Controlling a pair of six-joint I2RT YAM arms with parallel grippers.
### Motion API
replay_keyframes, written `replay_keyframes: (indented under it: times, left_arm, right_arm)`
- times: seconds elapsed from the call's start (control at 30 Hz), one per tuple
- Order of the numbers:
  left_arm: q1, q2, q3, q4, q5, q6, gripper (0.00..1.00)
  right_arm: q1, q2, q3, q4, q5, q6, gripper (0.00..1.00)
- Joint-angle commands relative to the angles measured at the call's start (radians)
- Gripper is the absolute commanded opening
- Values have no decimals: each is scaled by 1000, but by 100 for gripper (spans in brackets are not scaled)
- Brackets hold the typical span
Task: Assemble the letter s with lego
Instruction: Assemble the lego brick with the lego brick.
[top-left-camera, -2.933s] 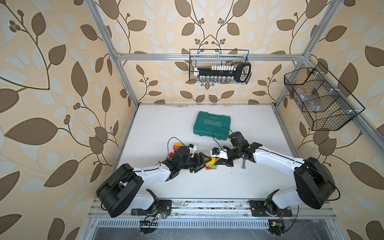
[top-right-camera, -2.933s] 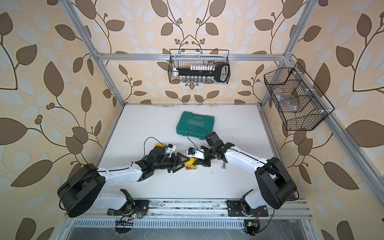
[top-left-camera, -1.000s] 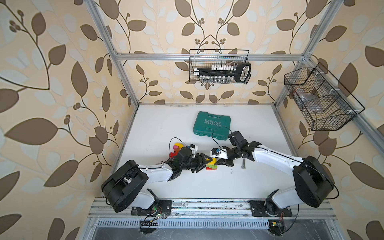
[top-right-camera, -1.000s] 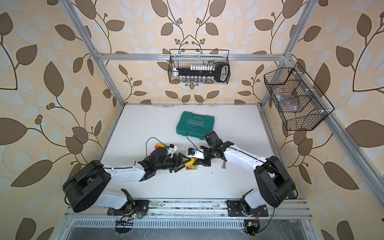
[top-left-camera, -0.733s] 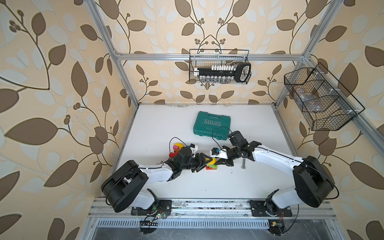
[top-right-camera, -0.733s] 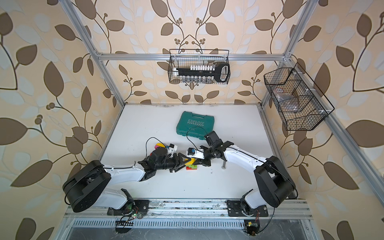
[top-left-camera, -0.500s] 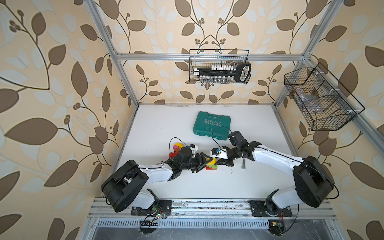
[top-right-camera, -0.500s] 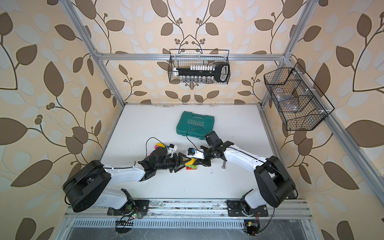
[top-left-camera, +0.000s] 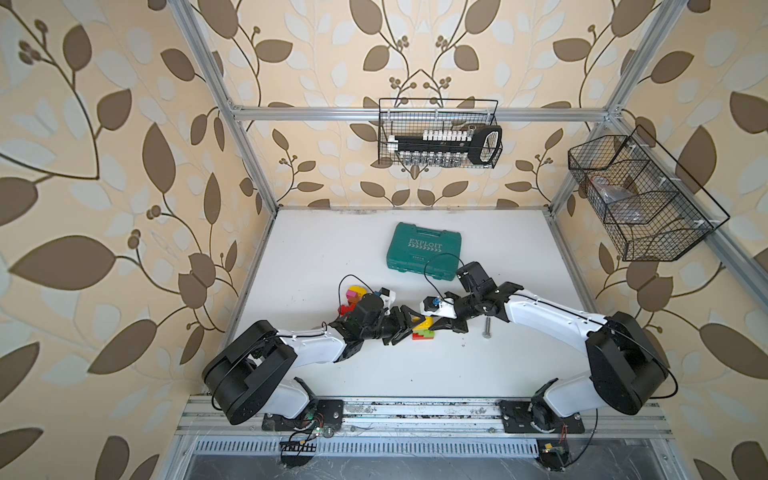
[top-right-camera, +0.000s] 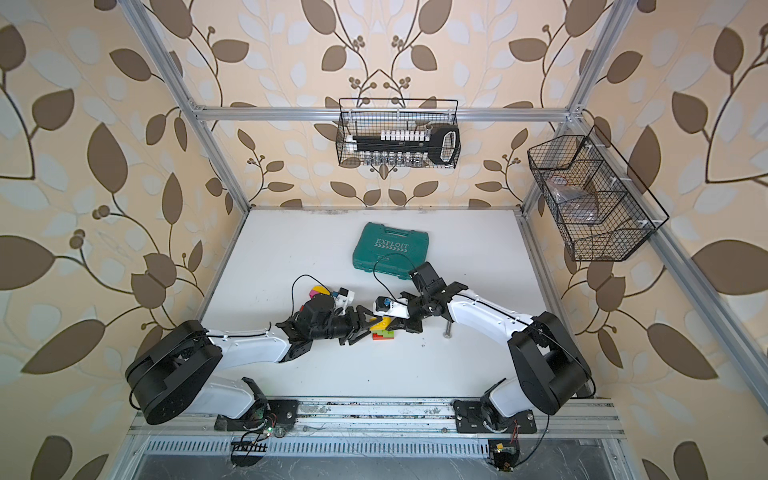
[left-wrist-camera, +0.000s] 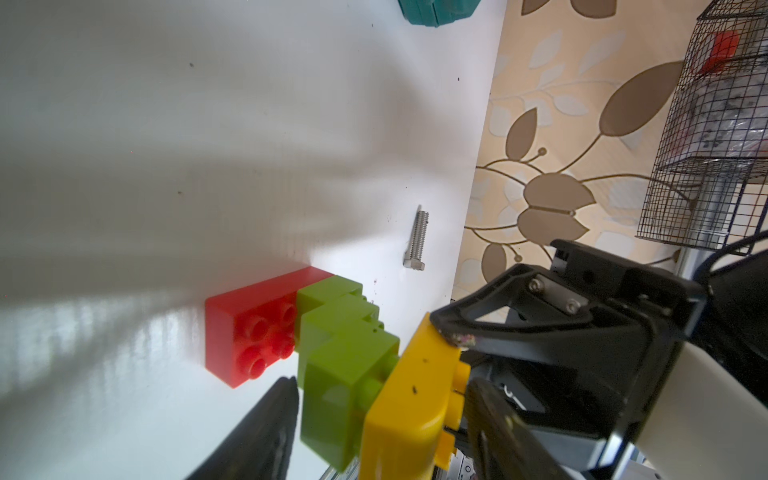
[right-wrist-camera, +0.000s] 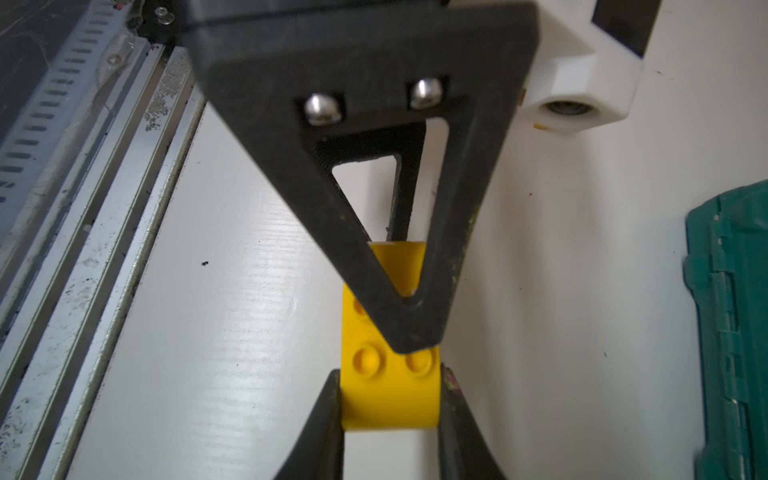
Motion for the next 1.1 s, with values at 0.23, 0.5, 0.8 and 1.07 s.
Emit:
replay_keyframes:
  times: [0.23, 0.5, 0.8, 1.07]
  left_arm:
    - [-12, -12, -7, 6, -9, 8, 65]
    - [-12, -14, -11, 8, -9, 9, 63]
    - [-12, -6, -15, 18, -9, 7, 61]
    - [-13, -2, -18, 27, -9, 5, 57]
  right_arm:
    - [-3, 21, 3, -65, 42, -18, 15]
    - [-3, 25, 8, -73, 47, -26, 14]
    - [-3, 35, 17, -80, 45, -31, 12]
    - [-1, 39, 25, -86, 40, -29, 12]
